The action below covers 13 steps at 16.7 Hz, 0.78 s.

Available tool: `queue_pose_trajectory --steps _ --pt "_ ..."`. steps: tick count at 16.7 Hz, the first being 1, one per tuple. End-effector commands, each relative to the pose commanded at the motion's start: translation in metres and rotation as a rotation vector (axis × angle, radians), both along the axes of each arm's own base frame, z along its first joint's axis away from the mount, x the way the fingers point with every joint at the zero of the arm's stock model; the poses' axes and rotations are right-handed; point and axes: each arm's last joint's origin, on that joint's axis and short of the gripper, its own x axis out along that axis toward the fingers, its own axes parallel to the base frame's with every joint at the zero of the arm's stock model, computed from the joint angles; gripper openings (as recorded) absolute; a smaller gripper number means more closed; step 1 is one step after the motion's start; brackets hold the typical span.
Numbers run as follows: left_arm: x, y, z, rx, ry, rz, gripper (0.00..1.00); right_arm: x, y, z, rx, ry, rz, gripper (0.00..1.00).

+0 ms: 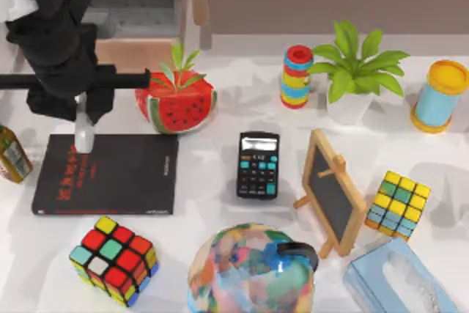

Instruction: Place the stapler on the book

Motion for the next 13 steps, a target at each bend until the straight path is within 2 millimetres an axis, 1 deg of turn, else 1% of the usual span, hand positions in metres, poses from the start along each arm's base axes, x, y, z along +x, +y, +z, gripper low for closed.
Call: queue_pose_trajectory --steps 3,10,13 --pt "-0.01 -0.01 -0.019 0.013 0.059 -0.002 0.0 0.0 0.0 0.0 0.0 0.0 0.0 1.0" --pt "-0.01 -0.01 -0.02 0.013 0.063 0.001 0.0 0.0 0.0 0.0 0.0 0.0 0.0 1.0" --pt "-0.009 -0.01 -0.034 0.014 0.064 0.0 0.0 0.0 0.0 0.0 0.0 0.0 0.0 1.0"
